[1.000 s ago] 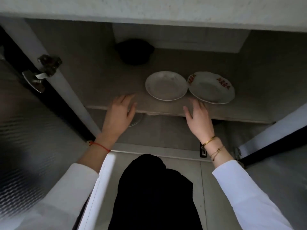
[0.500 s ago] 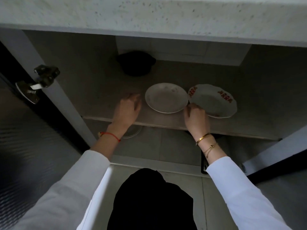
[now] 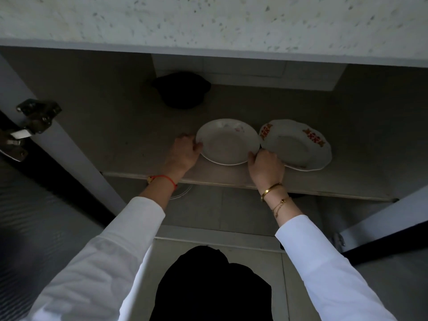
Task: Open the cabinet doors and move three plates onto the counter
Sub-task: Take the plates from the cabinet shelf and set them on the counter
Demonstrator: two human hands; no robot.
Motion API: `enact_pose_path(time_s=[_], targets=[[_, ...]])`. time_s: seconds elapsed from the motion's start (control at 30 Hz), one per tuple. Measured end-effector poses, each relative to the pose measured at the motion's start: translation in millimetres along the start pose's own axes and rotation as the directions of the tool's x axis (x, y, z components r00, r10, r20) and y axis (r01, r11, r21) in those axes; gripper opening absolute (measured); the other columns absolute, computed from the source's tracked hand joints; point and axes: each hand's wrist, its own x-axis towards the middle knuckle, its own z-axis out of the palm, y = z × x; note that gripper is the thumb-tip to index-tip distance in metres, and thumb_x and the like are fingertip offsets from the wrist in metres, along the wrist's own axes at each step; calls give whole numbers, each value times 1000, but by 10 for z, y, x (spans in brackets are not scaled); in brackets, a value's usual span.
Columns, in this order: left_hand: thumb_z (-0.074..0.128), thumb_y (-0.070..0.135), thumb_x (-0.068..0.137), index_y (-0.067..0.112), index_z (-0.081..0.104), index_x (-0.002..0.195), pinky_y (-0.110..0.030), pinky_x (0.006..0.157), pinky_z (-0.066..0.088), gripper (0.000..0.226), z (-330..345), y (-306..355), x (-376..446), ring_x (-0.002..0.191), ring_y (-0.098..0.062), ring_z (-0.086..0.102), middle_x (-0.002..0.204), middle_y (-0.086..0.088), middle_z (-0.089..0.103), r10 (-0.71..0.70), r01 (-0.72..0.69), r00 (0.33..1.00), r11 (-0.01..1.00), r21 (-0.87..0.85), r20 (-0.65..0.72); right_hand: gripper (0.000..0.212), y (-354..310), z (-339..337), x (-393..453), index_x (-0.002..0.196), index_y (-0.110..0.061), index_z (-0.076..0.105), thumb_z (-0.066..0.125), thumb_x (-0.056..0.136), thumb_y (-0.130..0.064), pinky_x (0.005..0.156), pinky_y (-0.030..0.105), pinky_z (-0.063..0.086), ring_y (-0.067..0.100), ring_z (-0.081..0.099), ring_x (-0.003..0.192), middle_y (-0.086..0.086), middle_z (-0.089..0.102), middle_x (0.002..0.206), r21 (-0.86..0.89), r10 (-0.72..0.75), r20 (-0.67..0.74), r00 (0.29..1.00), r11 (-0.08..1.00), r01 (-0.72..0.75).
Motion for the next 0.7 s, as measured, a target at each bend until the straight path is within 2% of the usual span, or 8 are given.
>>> enact_pose_path(time_s=[0.13,0.3,0.4,0.5,0.6,0.7], targets=[[55,27,95,3,66,116,-36,87,47,33,25,-9,13,105,-36,62,112,-22,66,-8,9,1000,997,-75,16,36,-20,22,10,95,1,64,44,98,-29,66,31,38,37,65,95,22,69,101,65,37,2,999,997,-37],[59,23,93,9,68,117,-28,88,47,29,-16,13,-103,107,-29,65,114,-15,71,-22,19,1000,985,-171,-14,28,-9,20,-19,92,3,64,48,95,-20,65,28,36,37,65,92,23,69,98,207,61,18,998,976,-64],[61,23,91,11,71,112,-21,75,41,26,-14,-25,-254,104,-27,67,109,-12,74,-34,26,998,985,-172,-44,21,31,16,-102,73,-5,56,49,91,-13,59,25,32,33,63,79,20,67,83,267,49,6,999,962,-49],[63,21,90,10,73,105,-21,67,37,21,-17,-72,-450,96,-27,69,99,-13,75,-13,-4,996,982,-188,-89,21,80,10,-268,68,-10,51,50,89,-12,51,24,25,24,54,68,14,60,72,292,21,-7,1000,956,-18],[64,17,88,10,72,102,-18,63,36,17,-35,-102,-674,86,-26,70,90,-13,75,3,-33,991,974,-223,-134,21,116,-36,-459,75,-7,62,52,91,-16,58,24,34,27,62,73,12,68,76,335,5,-6,1000,942,-2],[64,18,89,12,72,102,-21,66,46,16,-71,-112,-892,80,-23,69,86,-11,74,4,-51,985,962,-269,-171,21,147,-109,-631,81,-6,64,51,92,-19,65,29,45,30,68,77,12,72,78,342,-21,5,1000,940,18]])
